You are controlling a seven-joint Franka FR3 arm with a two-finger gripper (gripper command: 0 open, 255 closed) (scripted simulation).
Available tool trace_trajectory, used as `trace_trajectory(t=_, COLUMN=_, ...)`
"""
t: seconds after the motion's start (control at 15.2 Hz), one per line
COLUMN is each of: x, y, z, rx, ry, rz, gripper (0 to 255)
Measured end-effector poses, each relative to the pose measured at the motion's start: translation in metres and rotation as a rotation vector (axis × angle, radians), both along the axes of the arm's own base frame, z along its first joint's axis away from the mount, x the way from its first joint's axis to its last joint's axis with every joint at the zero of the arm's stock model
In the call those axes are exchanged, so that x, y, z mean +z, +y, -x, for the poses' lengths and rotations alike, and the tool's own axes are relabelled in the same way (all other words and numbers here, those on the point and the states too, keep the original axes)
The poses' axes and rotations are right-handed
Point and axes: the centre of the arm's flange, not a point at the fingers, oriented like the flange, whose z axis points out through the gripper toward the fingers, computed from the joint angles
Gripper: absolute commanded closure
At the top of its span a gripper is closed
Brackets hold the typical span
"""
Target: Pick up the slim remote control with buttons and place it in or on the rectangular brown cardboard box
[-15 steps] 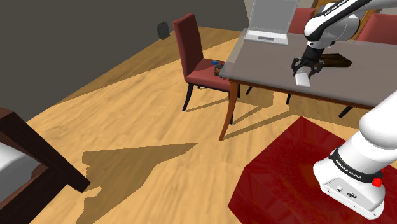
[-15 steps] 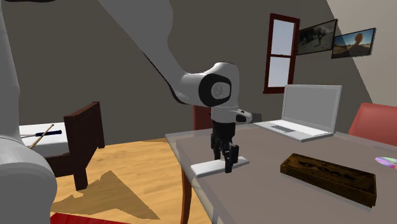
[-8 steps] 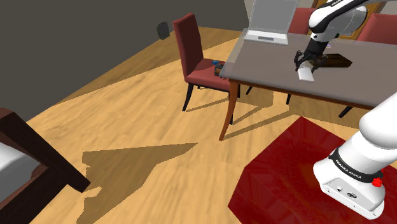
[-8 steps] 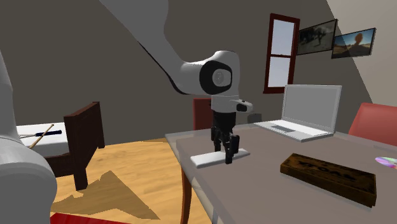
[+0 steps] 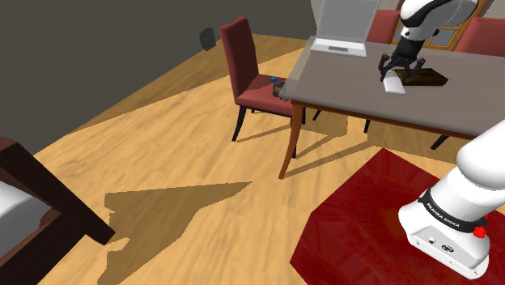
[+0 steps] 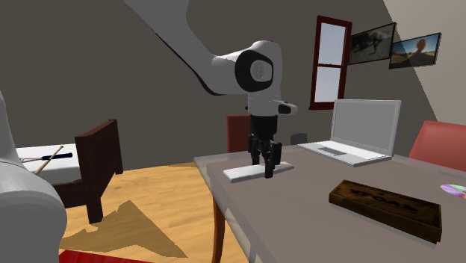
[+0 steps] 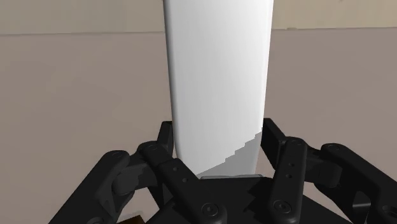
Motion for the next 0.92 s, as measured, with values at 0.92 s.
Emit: trace_trajectory(t=0.92, x=0.042, y=-0.082, z=-0.001, rx=-0.002, ry=0.001, rz=0.000, gripper=255)
